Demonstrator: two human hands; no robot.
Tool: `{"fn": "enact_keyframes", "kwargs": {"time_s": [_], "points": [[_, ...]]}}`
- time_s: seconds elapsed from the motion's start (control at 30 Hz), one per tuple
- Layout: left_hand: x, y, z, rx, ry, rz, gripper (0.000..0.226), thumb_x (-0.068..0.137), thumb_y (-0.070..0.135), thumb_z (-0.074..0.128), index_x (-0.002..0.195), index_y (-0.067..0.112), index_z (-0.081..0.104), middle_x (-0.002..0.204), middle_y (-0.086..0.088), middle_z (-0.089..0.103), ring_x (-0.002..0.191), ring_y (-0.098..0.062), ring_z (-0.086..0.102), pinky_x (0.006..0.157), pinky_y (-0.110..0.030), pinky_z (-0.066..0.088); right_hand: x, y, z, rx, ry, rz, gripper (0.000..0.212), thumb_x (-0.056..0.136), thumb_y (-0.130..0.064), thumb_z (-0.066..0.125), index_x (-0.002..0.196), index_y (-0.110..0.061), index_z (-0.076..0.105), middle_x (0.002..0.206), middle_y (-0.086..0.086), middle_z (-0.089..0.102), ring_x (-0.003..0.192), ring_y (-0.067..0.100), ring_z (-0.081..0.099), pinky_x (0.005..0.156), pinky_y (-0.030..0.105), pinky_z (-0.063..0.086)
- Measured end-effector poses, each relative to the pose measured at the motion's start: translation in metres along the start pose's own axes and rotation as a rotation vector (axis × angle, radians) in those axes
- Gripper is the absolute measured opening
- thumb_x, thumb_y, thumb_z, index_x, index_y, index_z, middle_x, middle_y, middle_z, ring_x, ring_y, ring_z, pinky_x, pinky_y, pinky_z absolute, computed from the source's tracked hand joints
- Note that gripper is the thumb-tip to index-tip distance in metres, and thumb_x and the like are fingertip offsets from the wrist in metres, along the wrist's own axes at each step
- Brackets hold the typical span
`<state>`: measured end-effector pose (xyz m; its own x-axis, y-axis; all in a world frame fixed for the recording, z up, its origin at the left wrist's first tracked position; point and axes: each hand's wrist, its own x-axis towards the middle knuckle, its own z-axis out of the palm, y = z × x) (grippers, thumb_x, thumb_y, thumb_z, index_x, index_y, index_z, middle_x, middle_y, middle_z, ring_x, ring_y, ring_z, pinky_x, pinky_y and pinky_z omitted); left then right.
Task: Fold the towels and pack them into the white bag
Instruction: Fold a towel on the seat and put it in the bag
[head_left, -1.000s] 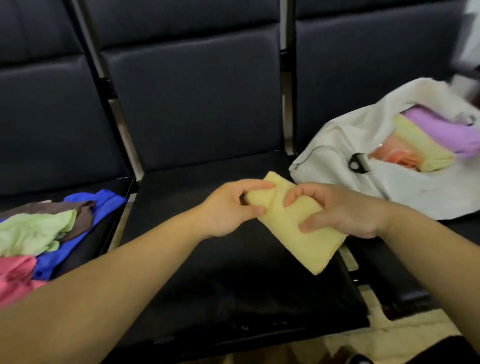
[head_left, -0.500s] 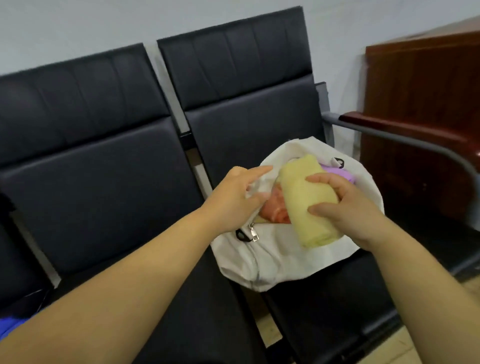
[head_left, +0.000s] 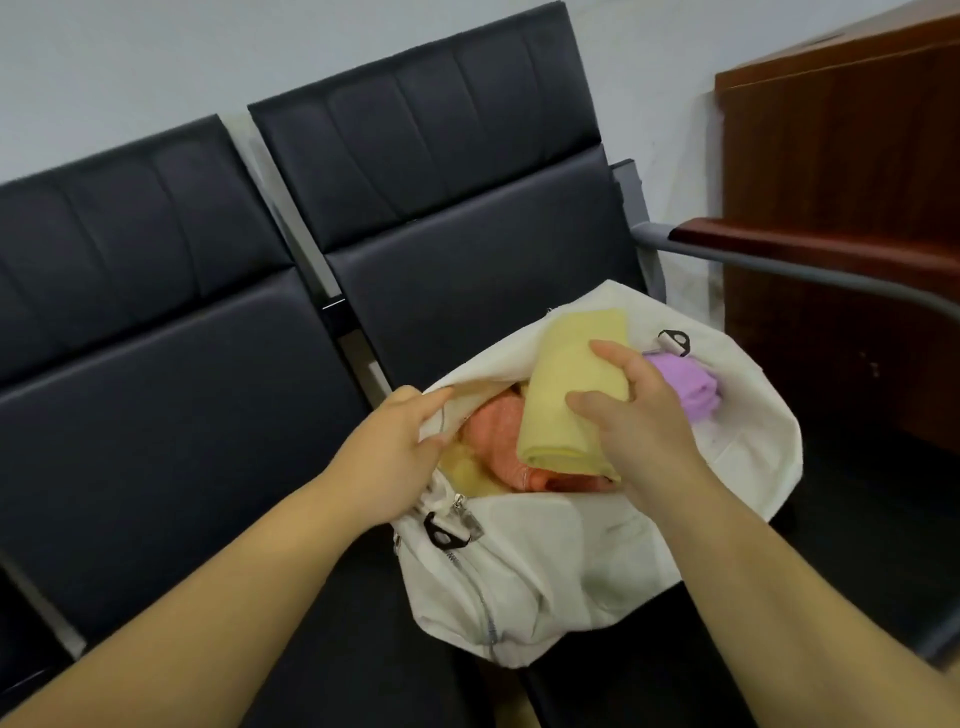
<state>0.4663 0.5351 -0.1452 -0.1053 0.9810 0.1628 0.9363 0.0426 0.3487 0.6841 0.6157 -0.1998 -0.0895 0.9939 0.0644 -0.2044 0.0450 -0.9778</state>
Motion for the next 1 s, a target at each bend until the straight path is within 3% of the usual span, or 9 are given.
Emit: {"fn": "enact_keyframes", "kwargs": {"time_s": [0.1,0.23,0.4,0.5,0.6,0.67,0.73,0.83,1.0], "points": [[-0.010,-0.001,-0.002,-0.067,0.037,0.017,0.049,0.104,0.022,0.052,0.150,0.037,0.042,0.103,0.017,0.048,0.095,-0.001,0.054,0.081,-0.015,0.045,-0.002,-0.003,0.027,0.053,0.024,-0.042,0.050,0.085,-0.016,0.072,0.123,-0.045,0.057,0.114,-0.024,0.053,0.098,0.001,0.056,0.079,0.026,0.051],[-0.010,-0.001,-0.005,-0.143,0.065,-0.047,0.054,0.104,0.021,0.051,0.154,0.035,0.036,0.108,0.020,0.048,0.099,0.005,0.053,0.079,-0.010,0.039,-0.015,0.011,0.052,-0.089,-0.031,-0.048,0.045,0.085,-0.022,0.072,0.119,-0.043,0.052,0.108,-0.022,0.055,0.091,-0.001,0.057,0.077,0.024,0.048],[-0.008,-0.002,-0.008,-0.163,0.044,-0.068,0.057,0.104,0.018,0.051,0.156,0.034,0.033,0.103,0.018,0.048,0.092,0.008,0.051,0.075,-0.009,0.040,-0.012,0.019,0.053,-0.248,-0.329,0.007,0.052,0.085,-0.027,0.075,0.129,-0.046,0.054,0.113,-0.017,0.064,0.088,0.003,0.066,0.080,0.025,0.054],[-0.012,-0.003,-0.012,-0.167,0.034,-0.055,0.059,0.103,0.017,0.052,0.155,0.038,0.033,0.105,0.018,0.049,0.093,0.007,0.052,0.079,-0.012,0.041,-0.001,0.025,0.052,-0.307,-0.492,0.023,0.055,0.082,-0.028,0.077,0.131,-0.047,0.058,0.131,-0.011,0.060,0.111,0.008,0.063,0.101,0.035,0.053],[-0.017,-0.005,-0.015,-0.166,0.020,-0.054,0.060,0.103,0.018,0.053,0.156,0.038,0.031,0.108,0.023,0.049,0.096,0.007,0.053,0.081,-0.014,0.041,0.008,0.029,0.054,-0.540,-0.653,-0.025,0.065,0.083,-0.037,0.076,0.139,-0.055,0.049,0.162,-0.011,0.025,0.147,0.009,0.030,0.121,0.035,0.031],[-0.018,-0.007,-0.017,-0.169,0.019,-0.067,0.061,0.103,0.018,0.054,0.156,0.038,0.031,0.105,0.022,0.049,0.094,0.004,0.054,0.080,-0.014,0.041,0.014,0.023,0.056,-0.615,-0.745,-0.035,0.069,0.085,-0.040,0.075,0.142,-0.060,0.041,0.166,-0.014,0.010,0.152,0.007,0.017,0.123,0.032,0.023],[-0.019,-0.009,-0.020,-0.158,0.016,-0.084,0.064,0.102,0.018,0.057,0.156,0.039,0.030,0.103,0.017,0.050,0.090,-0.002,0.056,0.078,-0.016,0.043,0.020,0.014,0.059,-0.672,-0.822,-0.021,0.069,0.086,-0.039,0.075,0.142,-0.060,0.041,0.164,-0.012,0.017,0.146,0.010,0.029,0.115,0.027,0.032],[-0.017,-0.010,-0.026,-0.131,-0.007,-0.085,0.066,0.101,0.018,0.060,0.156,0.037,0.030,0.109,0.015,0.052,0.095,-0.007,0.058,0.083,-0.021,0.048,0.029,0.002,0.066,-0.726,-0.871,-0.039,0.071,0.083,-0.037,0.077,0.142,-0.059,0.044,0.157,-0.008,0.028,0.137,0.015,0.042,0.111,0.031,0.042],[-0.013,-0.017,-0.032,-0.085,-0.031,-0.109,0.069,0.098,0.016,0.063,0.157,0.035,0.033,0.104,0.009,0.054,0.091,-0.012,0.059,0.086,-0.028,0.052,0.024,0.008,0.079,-0.804,-0.952,-0.038,0.071,0.085,-0.021,0.069,0.143,-0.054,0.045,0.140,-0.001,0.055,0.112,0.019,0.062,0.094,0.029,0.053]]}}
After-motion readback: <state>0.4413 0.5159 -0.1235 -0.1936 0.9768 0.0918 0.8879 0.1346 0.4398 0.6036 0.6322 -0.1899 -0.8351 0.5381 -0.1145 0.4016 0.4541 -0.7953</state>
